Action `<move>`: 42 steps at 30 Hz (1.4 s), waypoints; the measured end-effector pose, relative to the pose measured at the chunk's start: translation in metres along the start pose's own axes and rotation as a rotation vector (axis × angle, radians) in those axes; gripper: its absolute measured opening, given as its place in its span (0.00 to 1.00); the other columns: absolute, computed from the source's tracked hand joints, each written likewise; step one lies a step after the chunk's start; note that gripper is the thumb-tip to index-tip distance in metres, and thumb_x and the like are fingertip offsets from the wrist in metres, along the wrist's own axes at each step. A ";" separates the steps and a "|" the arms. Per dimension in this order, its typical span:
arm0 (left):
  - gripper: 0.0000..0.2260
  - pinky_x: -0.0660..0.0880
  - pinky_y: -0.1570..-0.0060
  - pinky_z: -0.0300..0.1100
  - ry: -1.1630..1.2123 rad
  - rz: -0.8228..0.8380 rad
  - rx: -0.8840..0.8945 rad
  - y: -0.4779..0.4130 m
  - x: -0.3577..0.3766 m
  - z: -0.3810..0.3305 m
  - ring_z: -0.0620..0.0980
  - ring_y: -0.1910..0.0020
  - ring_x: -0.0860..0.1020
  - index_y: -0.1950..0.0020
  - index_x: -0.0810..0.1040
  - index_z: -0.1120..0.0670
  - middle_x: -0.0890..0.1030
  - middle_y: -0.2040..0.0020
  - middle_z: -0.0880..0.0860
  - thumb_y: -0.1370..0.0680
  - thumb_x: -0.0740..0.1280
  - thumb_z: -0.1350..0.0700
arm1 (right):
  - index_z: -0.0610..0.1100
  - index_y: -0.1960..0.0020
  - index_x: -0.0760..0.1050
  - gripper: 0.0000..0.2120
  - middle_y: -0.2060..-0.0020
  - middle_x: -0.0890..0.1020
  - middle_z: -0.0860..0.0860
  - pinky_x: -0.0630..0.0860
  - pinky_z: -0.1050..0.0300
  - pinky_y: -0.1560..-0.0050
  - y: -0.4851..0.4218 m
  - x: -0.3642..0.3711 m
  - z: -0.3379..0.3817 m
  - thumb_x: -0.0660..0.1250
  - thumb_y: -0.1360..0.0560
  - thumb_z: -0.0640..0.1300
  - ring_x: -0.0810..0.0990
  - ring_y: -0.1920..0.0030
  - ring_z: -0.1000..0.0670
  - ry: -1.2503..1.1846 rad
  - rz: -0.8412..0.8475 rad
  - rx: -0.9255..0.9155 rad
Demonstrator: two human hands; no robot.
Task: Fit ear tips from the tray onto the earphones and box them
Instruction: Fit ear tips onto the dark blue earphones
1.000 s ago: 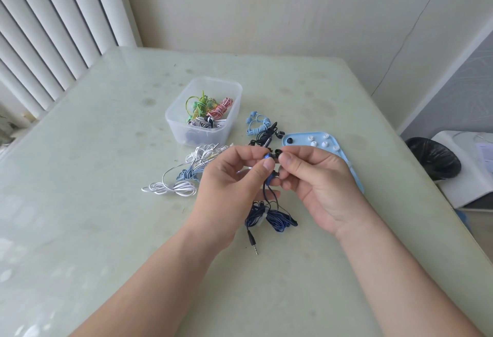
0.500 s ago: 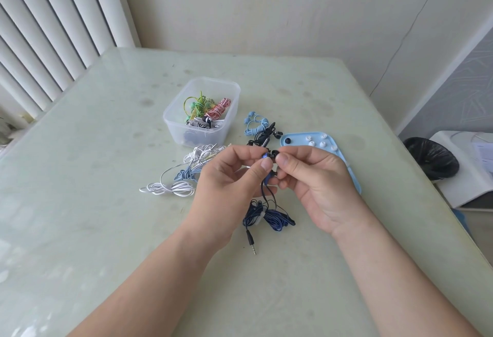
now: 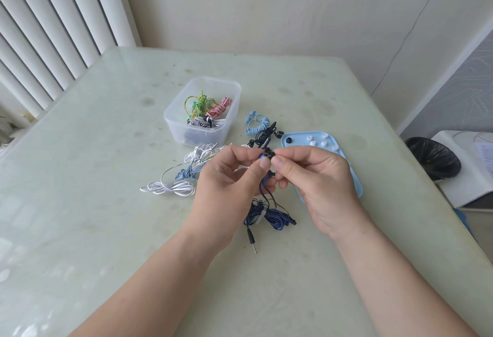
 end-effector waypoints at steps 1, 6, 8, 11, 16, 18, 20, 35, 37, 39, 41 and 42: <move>0.03 0.83 0.54 0.49 -0.004 -0.002 0.000 0.000 0.000 0.000 0.57 0.60 0.85 0.47 0.80 0.61 0.83 0.57 0.58 0.20 0.71 0.64 | 0.41 0.54 0.85 0.06 0.68 0.83 0.45 0.77 0.57 0.61 0.000 0.000 0.000 0.74 0.27 0.31 0.78 0.67 0.46 -0.008 -0.002 0.006; 0.05 0.84 0.52 0.54 -0.009 0.005 0.001 0.000 0.000 0.000 0.60 0.60 0.84 0.47 0.80 0.61 0.84 0.56 0.58 0.21 0.72 0.63 | 0.41 0.55 0.85 0.05 0.69 0.81 0.43 0.76 0.55 0.63 0.000 0.001 -0.003 0.74 0.30 0.35 0.78 0.66 0.46 -0.124 0.014 0.082; 0.05 0.84 0.52 0.54 -0.007 0.014 0.004 0.000 0.001 -0.001 0.59 0.61 0.85 0.47 0.80 0.62 0.84 0.55 0.58 0.21 0.72 0.63 | 0.41 0.56 0.84 0.05 0.69 0.81 0.44 0.75 0.55 0.63 -0.001 0.001 -0.003 0.74 0.32 0.37 0.78 0.67 0.47 -0.168 0.025 0.118; 0.06 0.84 0.51 0.55 -0.008 0.024 0.007 0.000 0.000 -0.001 0.59 0.61 0.85 0.46 0.79 0.63 0.84 0.56 0.57 0.21 0.72 0.63 | 0.41 0.58 0.84 0.04 0.70 0.80 0.44 0.76 0.56 0.63 -0.002 0.001 -0.004 0.73 0.33 0.37 0.78 0.67 0.48 -0.187 0.061 0.150; 0.04 0.84 0.54 0.50 -0.027 0.036 0.022 -0.001 0.001 -0.003 0.56 0.62 0.84 0.48 0.80 0.62 0.84 0.58 0.54 0.22 0.72 0.64 | 0.40 0.56 0.83 0.05 0.69 0.80 0.44 0.76 0.58 0.64 -0.003 0.000 -0.005 0.72 0.32 0.37 0.77 0.68 0.49 -0.159 0.090 0.149; 0.03 0.84 0.55 0.49 -0.047 0.040 0.027 0.000 0.001 -0.002 0.56 0.62 0.84 0.49 0.80 0.62 0.84 0.59 0.54 0.21 0.72 0.64 | 0.41 0.57 0.83 0.05 0.69 0.80 0.43 0.76 0.58 0.65 -0.003 -0.001 -0.005 0.72 0.32 0.37 0.77 0.69 0.49 -0.135 0.094 0.134; 0.04 0.84 0.55 0.49 -0.054 0.041 0.034 0.000 0.001 -0.001 0.57 0.62 0.83 0.48 0.80 0.63 0.84 0.59 0.54 0.21 0.72 0.65 | 0.42 0.58 0.83 0.03 0.69 0.79 0.43 0.77 0.58 0.65 -0.003 -0.001 -0.005 0.72 0.32 0.37 0.76 0.69 0.48 -0.106 0.111 0.118; 0.03 0.83 0.54 0.55 -0.040 0.034 0.046 0.003 0.003 -0.004 0.62 0.60 0.83 0.48 0.78 0.64 0.85 0.59 0.59 0.20 0.70 0.66 | 0.43 0.56 0.80 0.02 0.60 0.82 0.43 0.78 0.50 0.56 0.000 0.003 -0.007 0.69 0.26 0.37 0.79 0.62 0.45 0.029 0.125 0.015; 0.03 0.83 0.55 0.52 -0.035 0.026 0.049 0.003 0.004 -0.004 0.61 0.60 0.83 0.49 0.78 0.64 0.85 0.59 0.58 0.20 0.70 0.66 | 0.43 0.56 0.80 0.02 0.59 0.83 0.42 0.78 0.51 0.57 0.000 0.003 -0.007 0.69 0.26 0.37 0.80 0.61 0.45 0.009 0.123 0.023; 0.03 0.83 0.54 0.52 -0.032 0.016 0.046 0.003 0.003 -0.004 0.60 0.61 0.83 0.49 0.78 0.64 0.85 0.59 0.58 0.21 0.71 0.66 | 0.42 0.55 0.80 0.02 0.60 0.83 0.41 0.77 0.52 0.57 -0.001 0.003 -0.008 0.69 0.26 0.38 0.80 0.62 0.45 -0.019 0.112 0.038; 0.05 0.83 0.54 0.54 -0.048 0.008 0.037 0.002 0.002 -0.004 0.59 0.61 0.83 0.49 0.79 0.64 0.85 0.59 0.58 0.22 0.73 0.65 | 0.41 0.55 0.81 0.02 0.61 0.83 0.41 0.77 0.53 0.59 -0.002 0.002 -0.009 0.70 0.27 0.38 0.81 0.63 0.45 -0.041 0.098 0.057; 0.05 0.83 0.53 0.54 -0.064 0.004 0.031 0.002 0.002 -0.004 0.59 0.61 0.83 0.50 0.79 0.63 0.85 0.58 0.57 0.23 0.74 0.65 | 0.42 0.55 0.81 0.02 0.61 0.84 0.41 0.77 0.53 0.59 -0.002 0.002 -0.009 0.70 0.27 0.38 0.81 0.64 0.45 -0.041 0.093 0.059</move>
Point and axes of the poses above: each hand's wrist, its own y-axis away from the middle knuckle, its own x-axis out of the palm, z = x × y, the point moved 4 cm from there along -y, towards the middle knuckle
